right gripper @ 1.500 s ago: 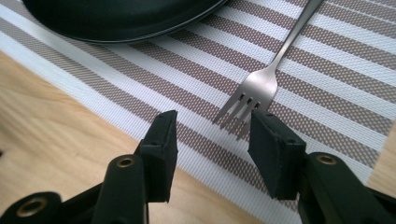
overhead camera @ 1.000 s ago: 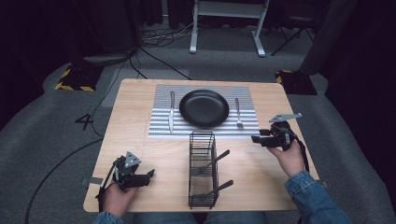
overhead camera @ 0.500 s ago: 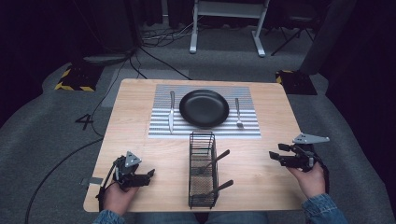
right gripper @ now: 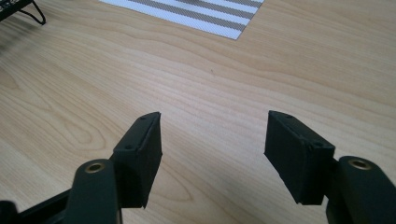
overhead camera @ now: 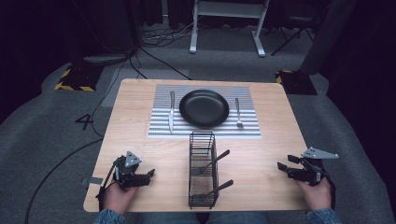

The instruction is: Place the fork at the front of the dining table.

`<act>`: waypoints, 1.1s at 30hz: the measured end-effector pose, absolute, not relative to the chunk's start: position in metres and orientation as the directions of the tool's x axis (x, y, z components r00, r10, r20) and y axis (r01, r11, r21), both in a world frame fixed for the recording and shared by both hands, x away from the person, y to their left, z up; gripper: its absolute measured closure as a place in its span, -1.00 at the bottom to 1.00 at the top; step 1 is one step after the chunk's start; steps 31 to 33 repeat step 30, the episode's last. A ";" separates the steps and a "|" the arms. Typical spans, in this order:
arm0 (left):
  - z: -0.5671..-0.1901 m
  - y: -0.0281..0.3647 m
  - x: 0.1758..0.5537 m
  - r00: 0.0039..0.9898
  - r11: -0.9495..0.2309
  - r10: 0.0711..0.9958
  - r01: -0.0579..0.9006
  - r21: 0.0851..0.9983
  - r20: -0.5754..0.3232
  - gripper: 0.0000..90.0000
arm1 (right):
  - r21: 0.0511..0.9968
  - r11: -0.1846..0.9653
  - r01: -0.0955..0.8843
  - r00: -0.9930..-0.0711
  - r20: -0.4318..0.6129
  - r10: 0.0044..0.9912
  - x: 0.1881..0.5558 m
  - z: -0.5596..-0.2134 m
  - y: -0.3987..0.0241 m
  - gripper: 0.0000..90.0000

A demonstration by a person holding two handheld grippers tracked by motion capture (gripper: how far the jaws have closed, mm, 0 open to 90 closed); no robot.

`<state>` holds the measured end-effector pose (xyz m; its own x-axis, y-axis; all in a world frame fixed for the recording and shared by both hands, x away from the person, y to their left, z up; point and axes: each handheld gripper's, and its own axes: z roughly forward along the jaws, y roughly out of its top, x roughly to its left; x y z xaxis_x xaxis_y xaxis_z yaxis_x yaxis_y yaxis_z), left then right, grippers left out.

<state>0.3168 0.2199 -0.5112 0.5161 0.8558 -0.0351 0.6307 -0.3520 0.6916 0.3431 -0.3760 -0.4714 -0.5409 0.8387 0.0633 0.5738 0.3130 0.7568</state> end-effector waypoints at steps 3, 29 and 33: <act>-0.511 0.220 0.317 0.516 -0.351 0.856 0.630 0.692 -0.036 -0.63 | 0.764 0.299 0.572 -0.531 0.066 0.845 0.339 -0.477 -0.379 -0.22; -0.511 0.220 0.317 0.517 -0.351 0.855 0.629 0.694 -0.036 -0.63 | 0.724 0.367 0.584 -0.516 -0.018 0.856 0.344 -0.508 -0.357 -0.82; -0.511 0.220 0.317 0.517 -0.351 0.855 0.629 0.694 -0.036 -0.63 | 0.724 0.365 0.585 -0.515 -0.016 0.857 0.344 -0.508 -0.357 -0.83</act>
